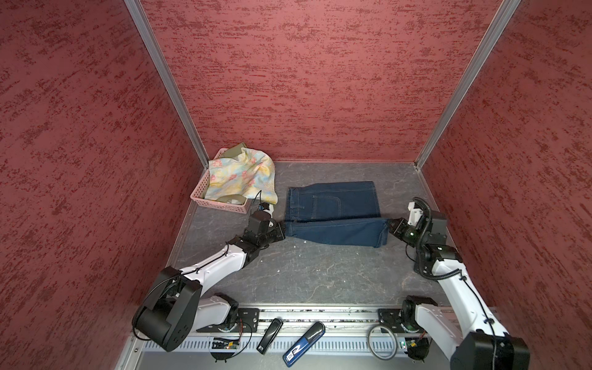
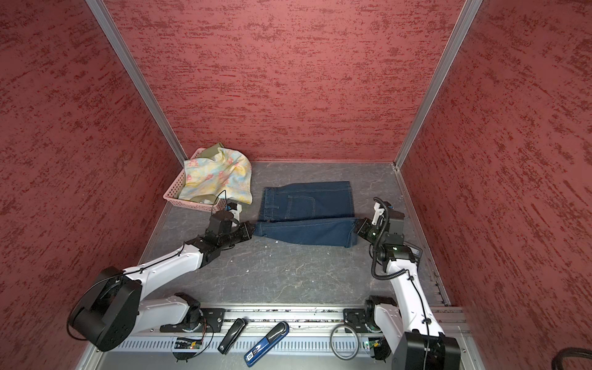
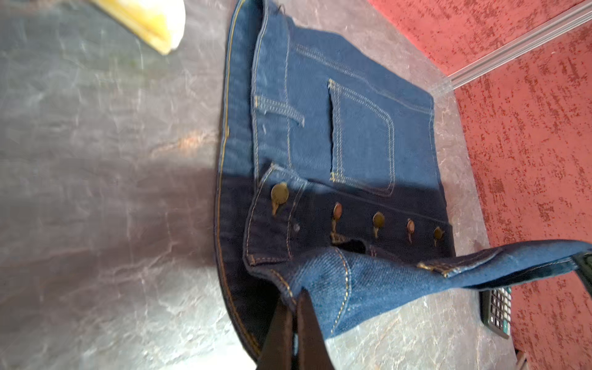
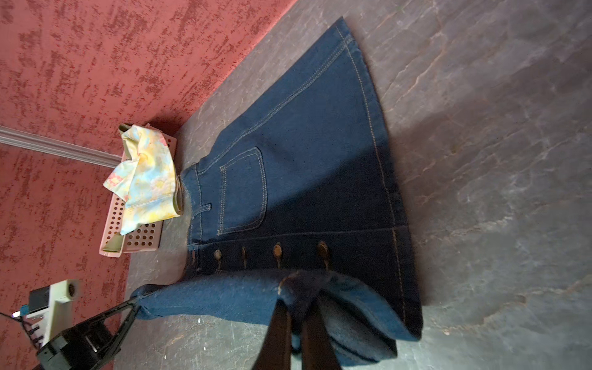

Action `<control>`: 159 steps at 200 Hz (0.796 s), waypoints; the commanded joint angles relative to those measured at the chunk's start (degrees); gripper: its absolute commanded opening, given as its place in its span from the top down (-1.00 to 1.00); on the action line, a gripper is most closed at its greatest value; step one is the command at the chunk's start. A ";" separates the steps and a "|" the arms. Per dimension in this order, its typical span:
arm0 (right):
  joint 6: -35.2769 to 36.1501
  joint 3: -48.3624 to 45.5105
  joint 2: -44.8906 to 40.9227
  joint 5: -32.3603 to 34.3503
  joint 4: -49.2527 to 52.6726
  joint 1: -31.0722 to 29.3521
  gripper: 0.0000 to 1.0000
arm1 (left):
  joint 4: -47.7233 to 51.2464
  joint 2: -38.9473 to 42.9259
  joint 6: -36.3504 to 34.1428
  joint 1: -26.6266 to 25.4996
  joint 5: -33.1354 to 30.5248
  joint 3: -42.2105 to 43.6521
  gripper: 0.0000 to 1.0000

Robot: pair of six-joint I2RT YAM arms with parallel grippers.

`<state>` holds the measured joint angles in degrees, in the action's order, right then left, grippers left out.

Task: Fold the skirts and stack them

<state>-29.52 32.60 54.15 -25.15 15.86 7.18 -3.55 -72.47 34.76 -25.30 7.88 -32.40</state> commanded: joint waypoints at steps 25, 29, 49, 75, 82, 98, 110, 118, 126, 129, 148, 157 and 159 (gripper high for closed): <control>3.01 9.31 9.73 4.74 -4.77 -0.10 1.00 | 2.41 -6.16 -4.46 3.35 0.03 -13.81 1.00; 3.39 10.51 11.00 5.16 -4.57 -0.11 1.00 | 2.77 -7.14 -4.75 3.64 0.31 -15.28 1.00; 5.78 16.09 17.94 6.28 -3.99 -0.05 1.00 | 4.83 -12.36 -6.29 4.53 0.94 -21.71 1.00; 7.83 22.14 26.07 5.00 -5.36 0.21 1.00 | 8.25 -20.13 -7.50 6.66 2.85 -29.40 1.00; 7.91 23.77 28.19 4.61 -5.74 0.42 1.00 | 8.85 -21.95 -7.52 7.26 3.36 -30.99 1.00; 8.44 27.61 33.98 2.86 -6.14 0.43 1.00 | 9.16 -25.35 -7.69 8.41 4.16 -33.80 1.00; 8.59 30.36 37.96 1.97 -6.23 0.47 1.00 | 9.09 -27.72 -7.50 9.27 4.65 -35.80 1.00; 9.12 31.99 40.52 1.48 -6.31 0.55 1.00 | 9.17 -29.35 -7.55 9.71 5.03 -37.32 1.00; 9.13 33.60 42.83 1.44 -6.27 0.55 1.00 | 9.71 -31.03 -7.67 10.12 4.70 -39.04 1.00; 9.19 34.08 43.60 1.29 -6.48 0.62 1.00 | 9.98 -31.61 -7.69 10.16 4.56 -39.65 1.00; 9.57 36.64 48.05 0.61 -7.87 0.76 1.00 | 10.63 -35.55 -7.73 10.92 5.18 -43.45 1.00; 9.61 37.53 49.57 -0.51 -9.01 0.89 1.00 | 10.81 -36.69 -7.76 11.27 5.44 -44.61 1.00; 9.64 37.73 49.78 -0.76 -9.20 0.95 1.00 | 10.84 -36.93 -7.78 11.29 5.54 -44.81 1.00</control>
<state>-21.12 67.11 101.27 -24.67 10.52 7.22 6.02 -107.00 28.14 -15.66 13.89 -73.76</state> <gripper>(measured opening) 0.068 0.058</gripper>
